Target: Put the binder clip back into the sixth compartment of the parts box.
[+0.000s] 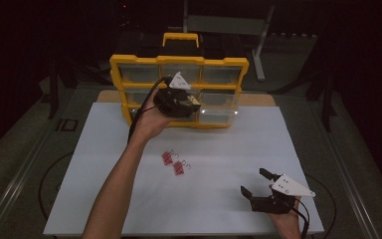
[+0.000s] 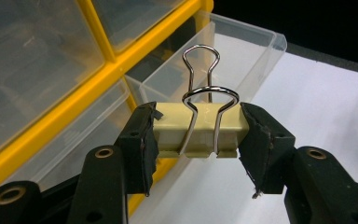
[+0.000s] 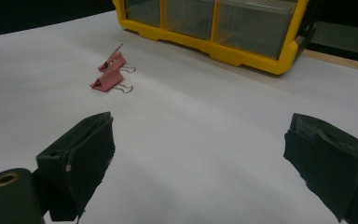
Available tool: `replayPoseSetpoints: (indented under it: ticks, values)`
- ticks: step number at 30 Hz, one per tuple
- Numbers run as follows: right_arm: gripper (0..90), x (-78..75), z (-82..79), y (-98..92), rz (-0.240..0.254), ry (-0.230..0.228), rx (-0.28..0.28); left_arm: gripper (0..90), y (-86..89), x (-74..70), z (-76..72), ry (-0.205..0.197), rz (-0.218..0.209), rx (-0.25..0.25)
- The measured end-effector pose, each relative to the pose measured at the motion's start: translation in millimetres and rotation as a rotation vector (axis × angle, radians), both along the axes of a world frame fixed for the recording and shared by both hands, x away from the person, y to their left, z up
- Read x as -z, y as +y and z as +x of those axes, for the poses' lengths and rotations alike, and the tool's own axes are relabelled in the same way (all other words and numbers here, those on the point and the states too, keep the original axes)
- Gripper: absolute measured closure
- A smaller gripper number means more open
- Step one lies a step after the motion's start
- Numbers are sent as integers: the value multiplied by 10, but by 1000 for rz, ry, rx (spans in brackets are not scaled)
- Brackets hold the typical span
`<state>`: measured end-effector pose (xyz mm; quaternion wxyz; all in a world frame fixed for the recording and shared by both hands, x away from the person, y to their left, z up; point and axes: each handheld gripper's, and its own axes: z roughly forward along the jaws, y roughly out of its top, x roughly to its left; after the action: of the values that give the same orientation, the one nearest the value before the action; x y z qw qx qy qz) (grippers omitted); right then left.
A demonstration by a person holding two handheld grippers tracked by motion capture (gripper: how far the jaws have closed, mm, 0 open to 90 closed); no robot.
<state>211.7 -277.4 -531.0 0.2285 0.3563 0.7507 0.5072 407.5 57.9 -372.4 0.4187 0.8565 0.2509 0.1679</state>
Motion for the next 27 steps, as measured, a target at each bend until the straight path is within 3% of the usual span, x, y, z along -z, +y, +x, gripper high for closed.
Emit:
replayPoseSetpoints:
  ticks: [10,27]
  values:
    - [78,-1,0,-7,3,-1,3,501,-117,-57,75,8,-17,4]
    - [78,-5,-5,-18,10,-6,8,501,-314,-140,201,16,2,20]
